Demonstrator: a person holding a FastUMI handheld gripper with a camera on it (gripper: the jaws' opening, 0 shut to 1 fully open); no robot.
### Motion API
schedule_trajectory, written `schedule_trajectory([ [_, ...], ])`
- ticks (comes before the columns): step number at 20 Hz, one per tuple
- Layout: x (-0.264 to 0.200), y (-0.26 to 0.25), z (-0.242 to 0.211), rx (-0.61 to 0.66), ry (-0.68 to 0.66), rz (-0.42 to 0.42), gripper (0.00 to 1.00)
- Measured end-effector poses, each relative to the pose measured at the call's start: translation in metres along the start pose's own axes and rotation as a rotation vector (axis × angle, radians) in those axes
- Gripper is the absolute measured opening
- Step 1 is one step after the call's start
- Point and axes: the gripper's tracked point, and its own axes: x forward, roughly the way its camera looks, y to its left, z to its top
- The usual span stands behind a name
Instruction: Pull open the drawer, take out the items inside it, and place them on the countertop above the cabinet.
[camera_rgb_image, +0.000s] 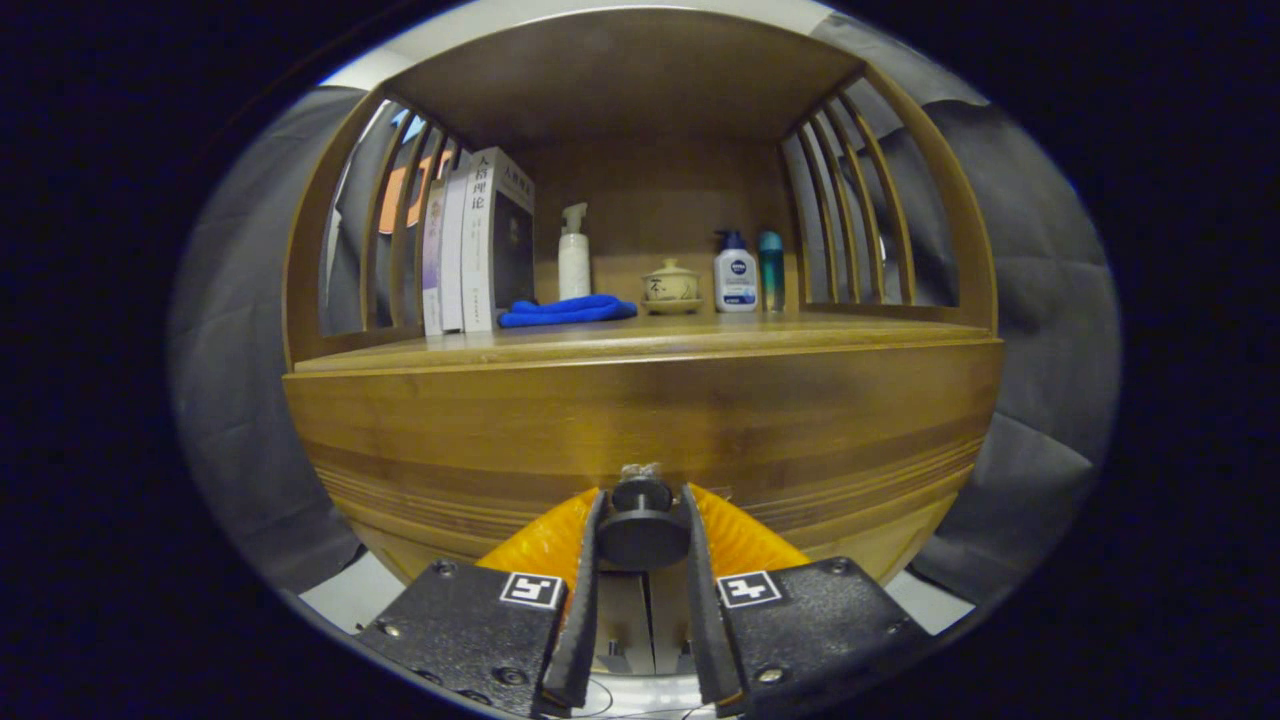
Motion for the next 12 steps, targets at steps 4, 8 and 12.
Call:
schedule_trajectory([
  [4, -0.003, -0.001, -0.001, -0.061, 0.002, 0.002, 0.35],
  [8, -0.021, -0.003, -0.006, -0.045, 0.009, 0.013, 0.33],
  [12, -0.048, -0.004, -0.014, -0.046, 0.009, 0.02, 0.33],
])
